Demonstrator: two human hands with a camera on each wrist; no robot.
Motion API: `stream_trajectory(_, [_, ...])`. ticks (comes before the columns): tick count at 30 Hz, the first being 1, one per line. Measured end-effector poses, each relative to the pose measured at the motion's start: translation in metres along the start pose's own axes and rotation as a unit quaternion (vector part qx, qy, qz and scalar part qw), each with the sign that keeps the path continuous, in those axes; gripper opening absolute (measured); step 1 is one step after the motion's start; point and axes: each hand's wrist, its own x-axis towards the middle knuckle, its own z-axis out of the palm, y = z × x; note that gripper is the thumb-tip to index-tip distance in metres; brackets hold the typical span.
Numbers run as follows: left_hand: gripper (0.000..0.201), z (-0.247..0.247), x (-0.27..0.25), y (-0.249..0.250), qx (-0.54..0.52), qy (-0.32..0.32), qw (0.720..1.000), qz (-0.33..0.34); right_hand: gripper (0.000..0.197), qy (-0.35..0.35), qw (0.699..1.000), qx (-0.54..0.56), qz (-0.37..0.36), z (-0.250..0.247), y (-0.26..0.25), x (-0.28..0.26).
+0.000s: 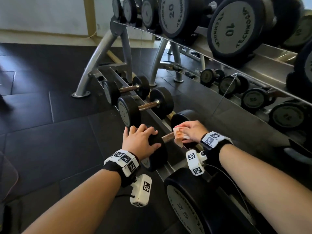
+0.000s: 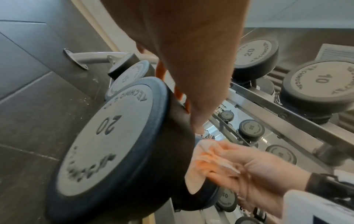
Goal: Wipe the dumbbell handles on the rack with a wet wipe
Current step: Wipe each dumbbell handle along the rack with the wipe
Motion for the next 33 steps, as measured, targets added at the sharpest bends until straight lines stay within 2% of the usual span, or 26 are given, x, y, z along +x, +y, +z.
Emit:
stream_trajectory(3, [0.044,0.0,0.018,0.007,-0.072,0.037,0.996,-0.022,0.014,-0.019,1.0,-0.014,-0.015,-0.004,0.004,0.021])
stream_trajectory(6, [0.035,0.0,0.027,0.009,-0.188,0.014,0.981,-0.054,0.014,0.032,0.991,-0.097,-0.088,-0.003,0.002,0.035])
stream_trajectory(8, [0.034,0.003,0.025,0.009,-0.238,0.006,0.969,-0.068,0.008,0.039,0.979,-0.162,-0.114,0.004,0.004,0.041])
stream_trajectory(10, [0.034,0.007,0.021,0.007,-0.242,0.018,0.968,-0.068,0.011,0.027,0.963,-0.233,-0.135,0.012,0.003,0.046])
stream_trajectory(14, [0.033,0.017,0.016,0.004,-0.283,0.061,0.955,-0.058,0.025,0.005,0.906,-0.38,-0.184,0.017,0.001,0.049])
stream_trajectory(19, [0.033,0.023,0.017,-0.003,-0.319,0.068,0.944,-0.054,0.027,-0.013,0.865,-0.476,-0.156,0.018,0.0,0.051])
stream_trajectory(21, [0.033,0.024,0.018,-0.004,-0.315,0.072,0.945,-0.05,0.03,-0.025,0.874,-0.463,-0.148,0.025,0.0,0.046])
stream_trajectory(23, [0.033,0.026,0.018,-0.005,-0.309,0.079,0.946,-0.047,0.029,-0.044,0.884,-0.431,-0.179,0.035,-0.003,0.041])
stream_trajectory(26, [0.032,0.027,0.019,-0.007,-0.306,0.078,0.948,-0.04,0.024,-0.106,0.873,-0.42,-0.225,0.045,-0.009,0.037])
stream_trajectory(28, [0.03,0.027,0.018,-0.01,-0.309,0.071,0.948,-0.033,0.026,-0.137,0.864,-0.425,-0.232,0.041,-0.01,0.04])
stream_trajectory(30, [0.027,0.028,0.016,-0.012,-0.316,0.067,0.946,-0.026,0.031,-0.129,0.864,-0.434,-0.219,0.027,-0.009,0.045])
stream_trajectory(33, [0.02,0.028,0.013,-0.014,-0.333,0.061,0.941,-0.018,0.028,-0.079,0.871,-0.451,-0.178,0.008,-0.002,0.051])
